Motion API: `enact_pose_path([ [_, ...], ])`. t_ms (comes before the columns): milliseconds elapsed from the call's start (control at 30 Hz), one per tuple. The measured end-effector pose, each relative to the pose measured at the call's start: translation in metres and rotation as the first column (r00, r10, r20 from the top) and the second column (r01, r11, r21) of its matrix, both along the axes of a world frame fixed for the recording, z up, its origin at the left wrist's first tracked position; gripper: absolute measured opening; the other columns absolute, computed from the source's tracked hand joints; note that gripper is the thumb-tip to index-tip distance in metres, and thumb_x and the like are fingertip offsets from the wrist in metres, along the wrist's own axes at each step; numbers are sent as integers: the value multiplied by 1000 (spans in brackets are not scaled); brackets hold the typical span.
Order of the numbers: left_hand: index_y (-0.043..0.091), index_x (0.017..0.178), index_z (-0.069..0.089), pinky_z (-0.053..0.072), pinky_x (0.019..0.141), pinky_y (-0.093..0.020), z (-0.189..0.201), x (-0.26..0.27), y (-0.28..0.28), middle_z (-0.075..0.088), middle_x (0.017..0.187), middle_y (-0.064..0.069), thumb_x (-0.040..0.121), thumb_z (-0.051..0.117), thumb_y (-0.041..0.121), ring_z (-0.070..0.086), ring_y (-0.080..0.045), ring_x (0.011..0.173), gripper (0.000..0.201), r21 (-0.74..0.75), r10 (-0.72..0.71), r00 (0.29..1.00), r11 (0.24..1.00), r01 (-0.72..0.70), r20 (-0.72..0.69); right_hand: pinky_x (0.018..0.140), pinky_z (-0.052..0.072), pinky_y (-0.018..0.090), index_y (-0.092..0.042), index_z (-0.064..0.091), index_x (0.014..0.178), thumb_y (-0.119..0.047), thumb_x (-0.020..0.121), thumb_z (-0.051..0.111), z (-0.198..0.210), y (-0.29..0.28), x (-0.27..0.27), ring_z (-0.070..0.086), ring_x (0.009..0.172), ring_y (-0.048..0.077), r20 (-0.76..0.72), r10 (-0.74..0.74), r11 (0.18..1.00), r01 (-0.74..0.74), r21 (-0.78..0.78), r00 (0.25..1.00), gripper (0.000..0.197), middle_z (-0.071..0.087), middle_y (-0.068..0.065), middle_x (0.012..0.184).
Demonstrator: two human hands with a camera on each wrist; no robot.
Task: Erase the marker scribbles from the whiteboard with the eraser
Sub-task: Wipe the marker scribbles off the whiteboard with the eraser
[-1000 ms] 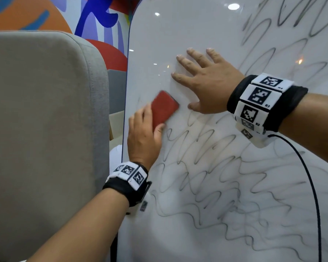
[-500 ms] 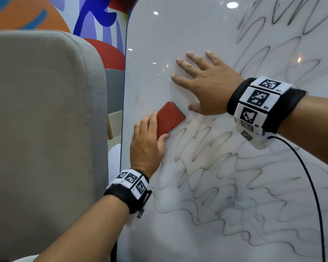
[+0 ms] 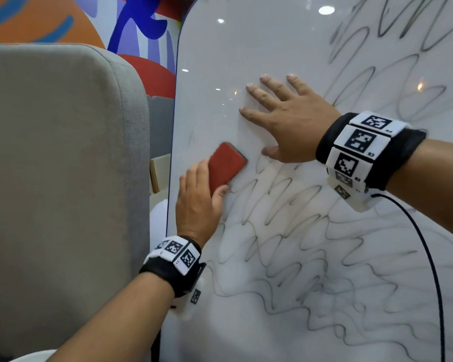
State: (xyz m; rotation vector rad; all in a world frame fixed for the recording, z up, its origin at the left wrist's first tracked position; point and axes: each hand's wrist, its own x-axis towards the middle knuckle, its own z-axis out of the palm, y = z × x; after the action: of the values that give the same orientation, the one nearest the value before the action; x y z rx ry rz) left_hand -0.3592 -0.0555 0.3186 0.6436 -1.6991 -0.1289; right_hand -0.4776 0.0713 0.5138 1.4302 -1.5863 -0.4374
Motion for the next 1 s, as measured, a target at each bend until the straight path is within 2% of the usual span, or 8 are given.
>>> enact_pose_path([
  [133,6,142,42,41,103,-49,27,5,-19,46,136,-15,91,65,29,43,-32,122,60,239,75,978,971,-27,-194,121,5,55,-29,11,157,-58,89,54,0,0,-2,-6,152,29,3,2,1000,-2,-6,1000,86,-5,8,166],
  [333,5,143,42,38,100,-37,6,1,0,48,134,-14,91,66,27,44,-29,116,62,-39,17,1000,999,-16,17,121,5,55,-28,11,157,-58,89,55,-1,-1,-1,-7,152,30,1,9,1000,-9,-6,1000,86,-6,9,166],
  [433,5,142,42,35,94,-32,31,7,-23,47,133,-15,92,65,26,45,-30,118,59,121,55,990,992,-39,-133,121,5,55,-29,11,157,-58,89,55,-1,0,-1,-6,152,29,-3,12,1000,-12,-9,1000,86,-5,9,165],
  [533,2,145,39,37,101,-40,52,12,-42,45,136,-19,95,62,31,45,-36,124,62,305,131,953,951,-43,-274,121,5,55,-28,11,156,-58,89,54,0,0,-2,-6,152,30,-6,8,1000,-8,-7,1000,86,-5,9,166],
  [633,1,147,38,40,104,-49,30,4,-26,44,137,-19,95,61,30,43,-37,123,63,187,118,982,978,-90,-145,121,5,56,-28,10,157,-57,89,55,-1,-2,-2,-7,152,30,0,7,1000,-7,-6,1000,86,-6,9,165],
  [767,2,148,36,42,100,-47,5,4,-12,45,136,-19,95,61,26,43,-35,120,63,55,82,997,995,-81,-4,122,3,55,-28,9,157,-58,90,53,-1,-1,-1,-9,152,30,2,7,1000,-7,0,1000,86,-8,9,165],
  [933,2,146,38,39,104,-48,45,10,-35,44,136,-18,96,60,31,44,-37,123,62,276,150,971,957,-95,-188,122,3,55,-29,9,157,-58,90,53,0,0,-1,-9,152,30,5,2,1000,-2,-1,1000,86,-8,8,165],
  [1000,1,146,37,39,105,-47,42,4,-23,44,138,-19,95,59,29,43,-37,123,62,237,137,975,967,-94,-173,121,4,55,-28,10,157,-58,89,55,-1,0,-1,-8,152,30,3,4,1000,-4,-3,1000,86,-6,9,165],
])
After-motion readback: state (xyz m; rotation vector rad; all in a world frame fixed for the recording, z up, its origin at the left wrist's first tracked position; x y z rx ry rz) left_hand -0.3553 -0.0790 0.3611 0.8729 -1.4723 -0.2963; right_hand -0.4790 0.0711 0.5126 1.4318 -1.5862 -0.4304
